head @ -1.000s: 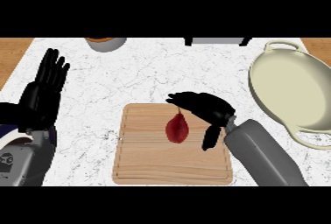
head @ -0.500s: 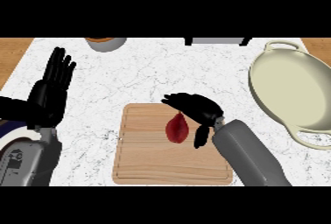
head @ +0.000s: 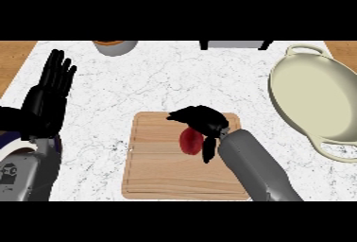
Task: Pick the pear from the cutting board and place it in the pot
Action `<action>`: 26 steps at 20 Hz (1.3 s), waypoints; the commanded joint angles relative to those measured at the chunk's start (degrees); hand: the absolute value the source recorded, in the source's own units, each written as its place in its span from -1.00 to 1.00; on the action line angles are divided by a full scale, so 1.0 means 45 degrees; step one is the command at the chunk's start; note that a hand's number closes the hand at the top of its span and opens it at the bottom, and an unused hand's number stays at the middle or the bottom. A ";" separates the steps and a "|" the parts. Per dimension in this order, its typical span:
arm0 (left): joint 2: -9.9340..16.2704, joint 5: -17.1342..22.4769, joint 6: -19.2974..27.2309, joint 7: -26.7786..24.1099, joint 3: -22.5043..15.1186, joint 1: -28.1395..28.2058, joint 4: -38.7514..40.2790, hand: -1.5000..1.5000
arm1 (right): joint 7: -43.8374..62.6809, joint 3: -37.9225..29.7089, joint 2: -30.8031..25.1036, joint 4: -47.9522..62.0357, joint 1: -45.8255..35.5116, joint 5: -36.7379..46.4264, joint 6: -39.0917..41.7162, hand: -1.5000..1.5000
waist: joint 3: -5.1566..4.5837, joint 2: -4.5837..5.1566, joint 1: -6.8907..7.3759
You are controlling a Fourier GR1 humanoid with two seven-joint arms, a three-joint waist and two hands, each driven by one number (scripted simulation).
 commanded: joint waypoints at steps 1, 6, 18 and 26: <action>0.0300 0.0247 -0.0192 0.0513 0.0284 -0.0065 -0.0614 0.00 | -0.1233 0.0621 0.0309 0.1379 -0.0718 0.0192 -0.0655 1.00 | 0.0037 0.0076 0.0198; 0.0136 0.0095 -0.0476 -0.0715 0.0561 -0.0187 0.0695 0.00 | -0.1730 0.1858 0.0311 0.0587 0.0443 0.0002 -0.2200 1.00 | 0.0031 0.0059 0.0026; 0.0034 -0.0238 -0.0254 -0.0401 0.0688 -0.0435 0.0920 0.00 | 0.2096 0.2671 0.0305 -0.3584 0.1713 0.1113 -0.2643 1.00 | 0.0020 -0.0048 -0.0349; -0.0076 -0.0098 -0.0495 -0.0679 0.0639 0.1045 0.0202 0.00 | 0.6367 0.5359 0.0209 -0.9522 0.6675 0.3455 -0.2691 1.00 | 0.0010 -0.0193 -0.0640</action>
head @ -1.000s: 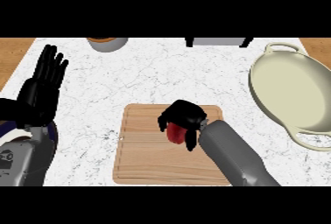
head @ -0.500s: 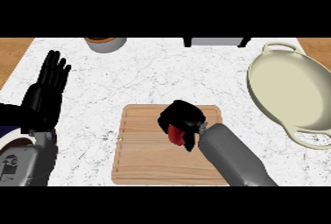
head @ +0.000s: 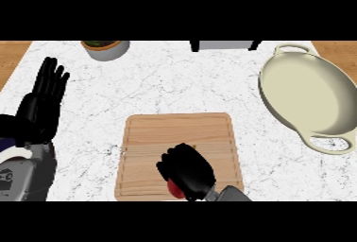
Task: Pick the pear from the cutting board and place it in the pot
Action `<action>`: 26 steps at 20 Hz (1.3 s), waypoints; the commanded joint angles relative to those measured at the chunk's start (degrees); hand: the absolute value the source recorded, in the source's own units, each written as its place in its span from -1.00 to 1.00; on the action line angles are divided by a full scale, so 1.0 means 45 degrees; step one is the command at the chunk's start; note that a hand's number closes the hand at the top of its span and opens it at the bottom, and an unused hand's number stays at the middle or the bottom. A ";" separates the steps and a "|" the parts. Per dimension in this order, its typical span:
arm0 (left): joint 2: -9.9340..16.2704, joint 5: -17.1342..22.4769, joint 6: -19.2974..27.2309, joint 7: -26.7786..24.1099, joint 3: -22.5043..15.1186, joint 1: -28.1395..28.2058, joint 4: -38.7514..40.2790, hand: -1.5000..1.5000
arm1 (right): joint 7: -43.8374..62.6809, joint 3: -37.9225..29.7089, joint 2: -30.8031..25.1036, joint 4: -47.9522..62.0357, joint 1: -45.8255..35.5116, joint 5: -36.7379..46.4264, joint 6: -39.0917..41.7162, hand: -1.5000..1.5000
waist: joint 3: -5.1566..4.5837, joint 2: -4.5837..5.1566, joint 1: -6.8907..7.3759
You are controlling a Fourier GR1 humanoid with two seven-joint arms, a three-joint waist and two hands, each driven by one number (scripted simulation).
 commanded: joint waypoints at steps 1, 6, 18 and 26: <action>0.0208 0.0004 0.0065 0.0304 0.0195 -0.0162 0.0052 0.00 | 0.1990 0.0691 -0.0428 -0.3404 0.2467 0.0744 -0.0436 1.00 | 0.0075 0.0083 -0.0178; -0.0178 -0.0159 0.0243 0.0317 -0.0167 -0.0072 -0.0231 0.00 | 0.4381 -0.0015 -0.0906 -0.7102 0.3047 0.2336 -0.0387 1.00 | 0.0073 0.0107 -0.0122; -0.0079 -0.0348 0.0329 0.1092 -0.0375 -0.0647 -0.0751 0.00 | 0.4294 -0.6681 -0.3194 -1.2132 0.4137 -0.0387 -0.0503 1.00 | 0.0106 0.0289 0.0395; -0.0301 -0.0260 0.0046 0.0305 -0.0289 -0.0266 -0.0473 0.00 | 0.1450 -1.1998 -0.5253 -0.7919 0.3047 -0.4340 0.0135 1.00 | 0.0107 0.0328 0.0531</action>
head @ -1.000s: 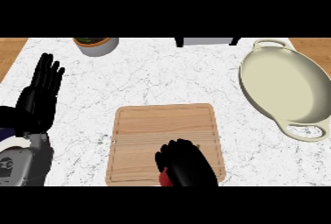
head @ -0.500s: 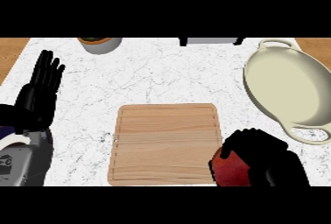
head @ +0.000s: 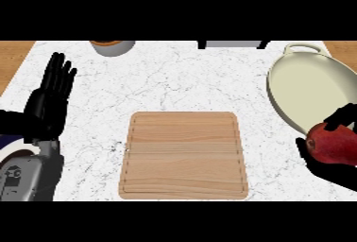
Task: Pick the pear from the cutting board and place it in the pot
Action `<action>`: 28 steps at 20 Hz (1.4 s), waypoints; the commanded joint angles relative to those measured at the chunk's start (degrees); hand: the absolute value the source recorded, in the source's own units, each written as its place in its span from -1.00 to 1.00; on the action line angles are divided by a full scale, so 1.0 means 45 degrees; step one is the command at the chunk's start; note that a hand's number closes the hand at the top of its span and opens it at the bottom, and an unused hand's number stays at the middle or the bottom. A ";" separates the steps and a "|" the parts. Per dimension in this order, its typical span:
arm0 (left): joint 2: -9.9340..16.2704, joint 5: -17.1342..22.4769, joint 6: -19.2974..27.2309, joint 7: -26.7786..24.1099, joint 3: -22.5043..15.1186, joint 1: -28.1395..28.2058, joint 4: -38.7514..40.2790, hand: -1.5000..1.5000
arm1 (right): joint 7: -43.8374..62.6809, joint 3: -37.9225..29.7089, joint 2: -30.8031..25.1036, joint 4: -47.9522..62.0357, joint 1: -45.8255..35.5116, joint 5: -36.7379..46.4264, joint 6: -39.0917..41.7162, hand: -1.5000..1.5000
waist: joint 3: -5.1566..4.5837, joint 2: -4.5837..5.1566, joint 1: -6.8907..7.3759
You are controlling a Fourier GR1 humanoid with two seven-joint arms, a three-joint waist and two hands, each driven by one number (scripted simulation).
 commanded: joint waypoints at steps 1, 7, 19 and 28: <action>0.0201 0.0292 -0.0437 -0.0166 0.0255 0.0244 -0.0031 0.00 | -0.1226 -0.2335 -0.1017 0.2579 -0.1189 -0.1562 0.0239 1.00 | -0.0002 0.0019 0.0118; 0.0198 0.0061 -0.0302 0.0173 0.0113 -0.0046 -0.0189 0.00 | -0.4709 -0.5089 -0.2643 0.6991 -0.2195 -0.3764 -0.0179 1.00 | 0.0009 0.0042 0.0161; -0.0368 -0.0286 0.0069 0.0250 -0.0102 -0.0209 -0.0093 0.00 | -0.9517 -0.4461 -0.2944 1.5939 -0.5571 -0.2294 -0.3006 1.00 | 0.0008 0.0061 0.0268; 0.0036 0.0288 -0.0832 0.0148 0.0147 0.0112 -0.0261 0.00 | -0.9034 -0.4485 -0.3373 2.0554 -0.7735 -0.2384 -0.0753 -1.00 | 0.0014 0.0087 0.0547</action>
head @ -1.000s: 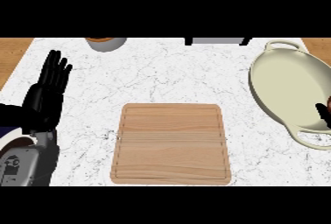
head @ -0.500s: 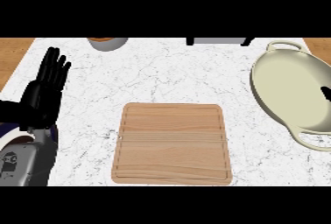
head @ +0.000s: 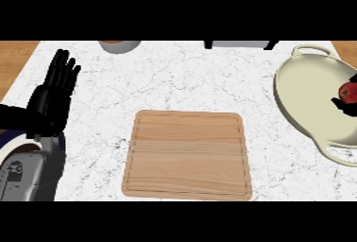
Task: Pick the pear from the cutting board and place it in the pot
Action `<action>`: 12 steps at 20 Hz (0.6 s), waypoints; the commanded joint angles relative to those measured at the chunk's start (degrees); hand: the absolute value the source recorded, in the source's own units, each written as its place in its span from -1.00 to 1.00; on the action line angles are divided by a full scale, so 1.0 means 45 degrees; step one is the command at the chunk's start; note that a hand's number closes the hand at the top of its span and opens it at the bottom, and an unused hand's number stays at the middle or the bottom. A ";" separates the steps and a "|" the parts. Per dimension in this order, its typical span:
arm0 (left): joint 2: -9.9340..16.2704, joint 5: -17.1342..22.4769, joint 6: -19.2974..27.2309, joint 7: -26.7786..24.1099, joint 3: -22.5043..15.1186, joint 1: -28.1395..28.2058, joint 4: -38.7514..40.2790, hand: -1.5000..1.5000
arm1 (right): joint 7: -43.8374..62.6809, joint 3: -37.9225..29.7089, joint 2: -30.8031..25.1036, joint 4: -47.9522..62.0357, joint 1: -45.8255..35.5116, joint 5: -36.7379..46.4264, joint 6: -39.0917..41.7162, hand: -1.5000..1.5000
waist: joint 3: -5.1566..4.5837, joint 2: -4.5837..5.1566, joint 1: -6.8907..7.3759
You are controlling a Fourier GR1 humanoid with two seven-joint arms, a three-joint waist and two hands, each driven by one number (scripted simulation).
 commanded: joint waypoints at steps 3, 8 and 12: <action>-0.0093 -0.0138 0.0003 -0.0210 -0.0065 -0.0330 0.0349 0.00 | -0.1107 0.0086 -0.0396 0.2813 -0.1472 -0.0235 0.2052 -1.00 | 0.0008 0.0041 0.0004; -0.0183 0.0013 0.0101 0.0396 -0.0085 -0.0191 -0.0209 0.00 | -0.3218 -0.0194 0.0428 0.4128 -0.1666 -0.0345 0.0558 -1.00 | 0.0025 0.0057 0.0124; -0.0112 -0.0183 0.0198 -0.0170 0.0206 -0.0672 0.0979 0.00 | -0.3752 -0.1273 0.0344 0.3761 -0.2160 -0.1926 0.2211 -1.00 | 0.0000 -0.0006 -0.0227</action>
